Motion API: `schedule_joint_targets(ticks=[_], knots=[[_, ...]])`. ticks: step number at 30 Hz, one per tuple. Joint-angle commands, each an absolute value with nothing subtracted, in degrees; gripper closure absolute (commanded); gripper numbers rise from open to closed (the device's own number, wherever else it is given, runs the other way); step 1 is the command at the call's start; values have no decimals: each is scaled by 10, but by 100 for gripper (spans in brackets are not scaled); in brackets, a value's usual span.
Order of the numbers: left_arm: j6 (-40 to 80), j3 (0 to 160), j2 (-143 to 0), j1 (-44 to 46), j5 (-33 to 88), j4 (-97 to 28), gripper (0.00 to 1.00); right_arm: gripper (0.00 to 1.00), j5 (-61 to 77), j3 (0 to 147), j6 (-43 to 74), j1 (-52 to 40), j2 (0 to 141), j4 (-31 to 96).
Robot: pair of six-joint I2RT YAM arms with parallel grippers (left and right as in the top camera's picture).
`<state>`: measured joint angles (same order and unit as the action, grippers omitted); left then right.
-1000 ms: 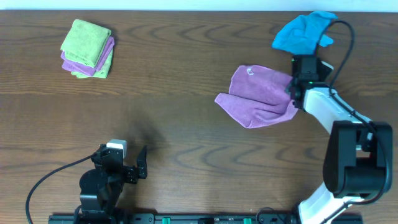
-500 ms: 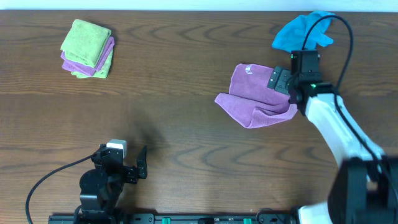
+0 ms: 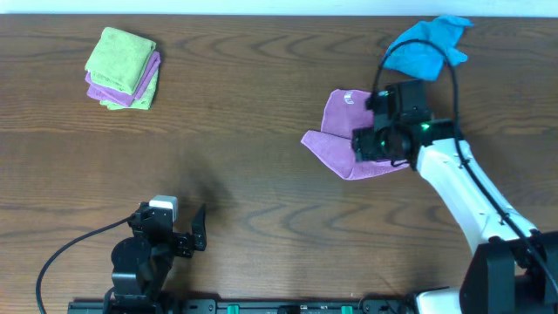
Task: Fold the cloth
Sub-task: 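Regrasp the pink cloth edge with the right gripper and spread it flat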
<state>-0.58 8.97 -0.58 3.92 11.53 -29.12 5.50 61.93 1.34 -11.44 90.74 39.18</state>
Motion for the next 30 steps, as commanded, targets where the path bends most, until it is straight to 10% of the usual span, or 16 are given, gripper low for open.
schedule_joint_targets(ticks=[1, 15, 20, 30], knots=[[-2, 81, -2, 41, 110, -291, 5, 29, 18, 621, -33, -133, 911, 408], [-2, 81, -2, 41, 110, -291, 5, 39, -60, 616, -110, -140, 985, 429], [-2, 81, -2, 41, 110, -291, 5, 99, -63, 616, -75, -139, 1011, 426], [-2, 81, -2, 41, 110, -291, 5, 99, -18, 618, 91, -153, 979, 514]])
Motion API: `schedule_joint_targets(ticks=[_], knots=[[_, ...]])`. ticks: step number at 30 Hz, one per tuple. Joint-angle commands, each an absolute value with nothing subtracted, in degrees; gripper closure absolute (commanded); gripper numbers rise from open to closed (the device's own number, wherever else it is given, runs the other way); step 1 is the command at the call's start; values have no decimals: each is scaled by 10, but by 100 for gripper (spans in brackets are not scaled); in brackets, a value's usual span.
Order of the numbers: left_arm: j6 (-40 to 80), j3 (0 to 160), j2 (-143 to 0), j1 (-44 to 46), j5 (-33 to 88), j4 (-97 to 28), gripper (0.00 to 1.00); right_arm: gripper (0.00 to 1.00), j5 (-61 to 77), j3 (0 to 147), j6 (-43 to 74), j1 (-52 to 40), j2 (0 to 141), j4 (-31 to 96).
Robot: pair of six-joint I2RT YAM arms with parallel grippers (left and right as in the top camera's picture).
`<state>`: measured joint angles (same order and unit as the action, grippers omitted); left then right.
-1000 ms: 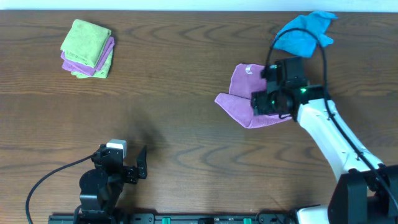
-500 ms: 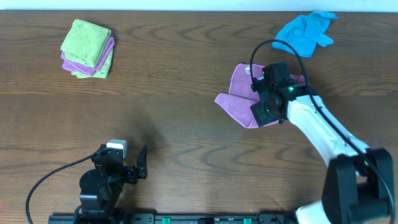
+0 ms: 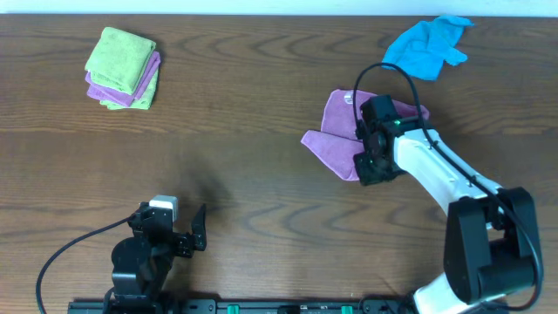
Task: Fold the cloth
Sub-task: 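Regrasp the pink cloth edge with the right gripper and spread it flat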
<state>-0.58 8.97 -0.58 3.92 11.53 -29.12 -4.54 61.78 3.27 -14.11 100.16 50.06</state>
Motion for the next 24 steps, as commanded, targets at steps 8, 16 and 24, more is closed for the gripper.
schedule_joint_targets(ticks=[8, 16, 24], knots=[[-2, 81, -2, 41, 110, -291, 5, 99, 107, 618, 133, -195, 973, 577], [-2, 81, -2, 41, 110, -291, 5, 99, 217, 618, 186, -322, 973, 525], [-2, 81, -2, 41, 110, -291, 5, 99, 241, 618, 251, -482, 973, 382]])
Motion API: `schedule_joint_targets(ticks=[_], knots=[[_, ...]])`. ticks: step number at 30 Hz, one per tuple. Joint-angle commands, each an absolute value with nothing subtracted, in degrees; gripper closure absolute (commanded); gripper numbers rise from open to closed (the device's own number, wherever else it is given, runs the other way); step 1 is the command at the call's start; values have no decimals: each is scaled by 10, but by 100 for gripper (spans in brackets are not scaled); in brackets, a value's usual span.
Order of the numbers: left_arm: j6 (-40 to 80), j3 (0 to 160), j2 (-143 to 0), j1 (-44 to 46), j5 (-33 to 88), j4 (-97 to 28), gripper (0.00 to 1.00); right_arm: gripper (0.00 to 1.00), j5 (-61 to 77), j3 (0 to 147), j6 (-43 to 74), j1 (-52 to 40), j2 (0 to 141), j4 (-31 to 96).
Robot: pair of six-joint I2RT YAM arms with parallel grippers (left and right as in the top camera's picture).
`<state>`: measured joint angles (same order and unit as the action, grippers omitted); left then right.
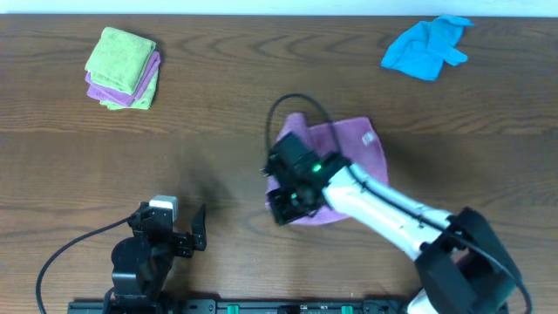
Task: Fold the cloth
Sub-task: 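Regrasp the pink cloth edge with the right gripper and spread it flat, then release the cloth and retract the right gripper to the front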
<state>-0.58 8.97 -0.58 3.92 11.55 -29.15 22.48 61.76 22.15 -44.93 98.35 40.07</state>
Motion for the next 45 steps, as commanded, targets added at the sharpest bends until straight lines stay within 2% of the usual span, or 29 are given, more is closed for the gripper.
schedule_joint_targets(ticks=[1, 3, 4, 5, 6, 8, 11, 14, 17, 18, 19, 20, 24, 32, 35, 39, 45], knots=[[-2, 81, -2, 41, 110, -291, 5, 99, 237, 618, 246, -491, 973, 373], [-2, 81, -2, 41, 110, -291, 5, 95, 227, 618, 244, -495, 973, 366], [-2, 81, -2, 41, 110, -291, 5, 80, 225, 618, 244, -491, 973, 364], [-2, 81, -2, 41, 110, -291, 4, 57, 225, 618, 244, -482, 973, 364], [-2, 81, -2, 41, 110, -291, 5, 49, 225, 618, 244, -470, 973, 365], [-2, 81, -2, 41, 110, -291, 5, 38, 225, 618, 240, -444, 973, 366], [-2, 81, -2, 41, 110, -291, 5, 37, 224, 618, 222, -402, 973, 367], [-2, 81, -2, 41, 110, -291, 5, 38, 200, 618, 204, -365, 973, 375], [-2, 81, -2, 41, 110, -291, 5, 46, 158, 618, 196, -333, 972, 389], [-2, 81, -2, 41, 110, -291, 5, 57, 156, 619, 184, -322, 970, 392], [-2, 81, -2, 41, 110, -291, 4, 72, 156, 620, 174, -312, 967, 397], [-2, 81, -2, 41, 110, -291, 4, 98, 156, 623, 170, -305, 961, 405], [-2, 81, -2, 41, 110, -291, 5, 98, 129, 626, 156, -295, 897, 434], [-2, 81, -2, 41, 110, -276, 5, 99, 34, 625, 156, -305, 631, 563], [32, 81, -2, 41, 178, -277, 5, 98, 32, 619, 158, -324, 538, 624], [184, 81, -2, 41, 368, -269, 4, 98, 30, 570, 191, -341, 438, 670], [228, 81, -2, 41, 386, -239, 5, 98, 91, 488, 227, -343, 349, 689]])
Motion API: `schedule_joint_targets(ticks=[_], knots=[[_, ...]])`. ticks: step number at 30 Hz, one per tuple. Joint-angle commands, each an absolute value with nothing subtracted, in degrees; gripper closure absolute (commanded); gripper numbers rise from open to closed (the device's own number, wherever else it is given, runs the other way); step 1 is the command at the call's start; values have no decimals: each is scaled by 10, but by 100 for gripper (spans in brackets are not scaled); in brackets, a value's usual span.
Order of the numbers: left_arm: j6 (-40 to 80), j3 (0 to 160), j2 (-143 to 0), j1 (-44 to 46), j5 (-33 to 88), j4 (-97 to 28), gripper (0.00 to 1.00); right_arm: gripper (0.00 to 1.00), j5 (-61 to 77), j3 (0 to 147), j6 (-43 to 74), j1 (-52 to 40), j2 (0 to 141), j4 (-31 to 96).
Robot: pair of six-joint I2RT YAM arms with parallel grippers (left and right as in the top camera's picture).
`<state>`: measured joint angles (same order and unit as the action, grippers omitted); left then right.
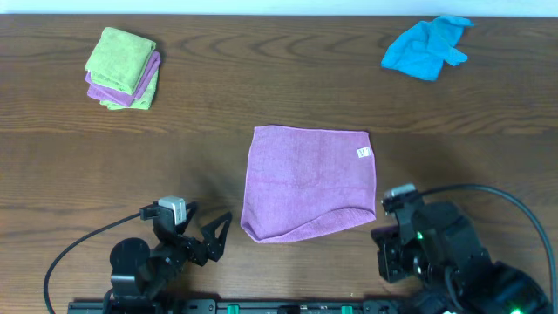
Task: Fold the cloth
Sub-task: 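Release the cloth and retract the right gripper to the front, then reach the left gripper to the cloth's left edge and grasp it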
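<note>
The purple cloth (307, 181) lies spread out nearly flat in the middle of the table, with a white tag (364, 153) near its far right corner. Its near edge is curled up a little at the left corner. My left gripper (216, 234) sits low at the near left, open and empty, just left of the cloth's near corner. My right gripper (384, 249) is drawn back at the near right, beside the cloth's near right corner and apart from it. Its fingers are too dark to read from above.
A stack of folded green and purple cloths (123, 68) stands at the far left. A crumpled blue cloth (425, 48) lies at the far right. Black cables trail from both arms along the table's near edge (279, 301).
The right gripper was over the bunched purple cloth at the centre; now it is back at the near right and the cloth lies spread flat. The left gripper has turned toward the cloth.
The purple cloth lay crumpled at the far right near the blue one, with the right gripper on it. Then cloth and gripper were at the table's centre. Now the cloth is laid out flat there, free of both grippers.
</note>
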<state>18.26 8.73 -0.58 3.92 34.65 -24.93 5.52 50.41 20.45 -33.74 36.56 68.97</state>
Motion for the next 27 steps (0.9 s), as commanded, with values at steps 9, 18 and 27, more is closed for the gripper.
schedule_joint_targets(ticks=[9, 18, 27], knots=[[300, 81, -2, 42, 516, -107, 3, 98, 127, 485, 227, -343, 336, 685], [315, 81, -97, 42, 485, 18, 10, 99, 102, 509, 227, -342, 336, 605], [200, 149, -385, 83, 456, 92, 14, 99, -44, 528, 236, -342, 336, 619]])
